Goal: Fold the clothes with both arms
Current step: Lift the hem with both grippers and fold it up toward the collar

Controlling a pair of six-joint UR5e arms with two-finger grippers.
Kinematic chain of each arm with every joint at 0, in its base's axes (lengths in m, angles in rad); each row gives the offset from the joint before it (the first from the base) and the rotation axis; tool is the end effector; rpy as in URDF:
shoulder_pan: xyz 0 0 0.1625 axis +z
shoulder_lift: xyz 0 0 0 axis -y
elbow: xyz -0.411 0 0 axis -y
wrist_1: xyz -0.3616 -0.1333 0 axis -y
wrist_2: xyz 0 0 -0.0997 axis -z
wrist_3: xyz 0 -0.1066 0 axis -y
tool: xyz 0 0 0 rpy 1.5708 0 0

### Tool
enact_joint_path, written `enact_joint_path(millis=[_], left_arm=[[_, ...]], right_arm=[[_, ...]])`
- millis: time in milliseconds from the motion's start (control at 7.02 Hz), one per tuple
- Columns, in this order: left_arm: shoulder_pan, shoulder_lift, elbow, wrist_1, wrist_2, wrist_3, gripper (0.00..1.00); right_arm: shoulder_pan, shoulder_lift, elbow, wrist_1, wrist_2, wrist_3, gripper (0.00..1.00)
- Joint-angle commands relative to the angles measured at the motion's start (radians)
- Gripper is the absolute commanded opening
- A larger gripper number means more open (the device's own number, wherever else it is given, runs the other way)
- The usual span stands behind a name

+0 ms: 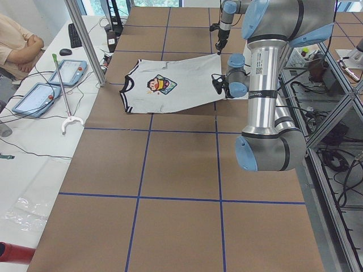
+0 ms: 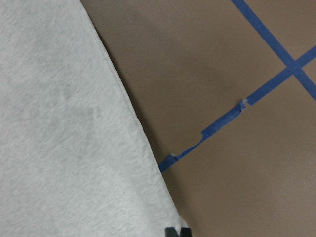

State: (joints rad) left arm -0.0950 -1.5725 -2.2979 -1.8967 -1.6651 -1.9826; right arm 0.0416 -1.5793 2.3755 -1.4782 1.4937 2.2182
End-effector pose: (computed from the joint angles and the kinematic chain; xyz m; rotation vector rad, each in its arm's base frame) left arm 0.3984 -0.1618 0.2983 -0.2525 1.0352 -0.4087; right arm -0.3885 -0.1578 0.3046 -0.2004 -0.8876 0.6762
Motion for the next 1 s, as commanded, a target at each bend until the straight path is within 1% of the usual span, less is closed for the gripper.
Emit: enact_joint_path(millis=[0, 142, 285, 427, 570, 712, 855], left_arm=[[-0.134, -0.033, -0.026, 0.004, -0.007, 0.052, 0.00], [-0.270, -0.126, -0.009, 0.011, -0.005, 0.220, 0.00], [-0.369, -0.170, 0.068, 0.010, -0.005, 0.342, 0.00], [-0.472, -0.266, 0.212, -0.001, -0.007, 0.495, 0.00], [-0.552, -0.385, 0.362, -0.004, -0.010, 0.583, 0.00], [-0.598, -0.432, 0.485, -0.057, -0.008, 0.635, 0.00], [-0.647, -0.434, 0.593, -0.222, -0.008, 0.666, 0.00]], right_arm=[[0.116, -0.001, 0.012, -0.002, -0.001, -0.037, 0.00], [0.224, 0.051, -0.014, -0.002, -0.001, -0.189, 0.00], [0.359, 0.156, -0.103, -0.026, 0.012, -0.350, 0.00], [0.474, 0.273, -0.248, -0.048, 0.064, -0.458, 0.00], [0.583, 0.344, -0.369, -0.047, 0.121, -0.582, 0.00], [0.665, 0.433, -0.497, -0.044, 0.153, -0.692, 0.00], [0.707, 0.526, -0.633, -0.037, 0.157, -0.721, 0.00]])
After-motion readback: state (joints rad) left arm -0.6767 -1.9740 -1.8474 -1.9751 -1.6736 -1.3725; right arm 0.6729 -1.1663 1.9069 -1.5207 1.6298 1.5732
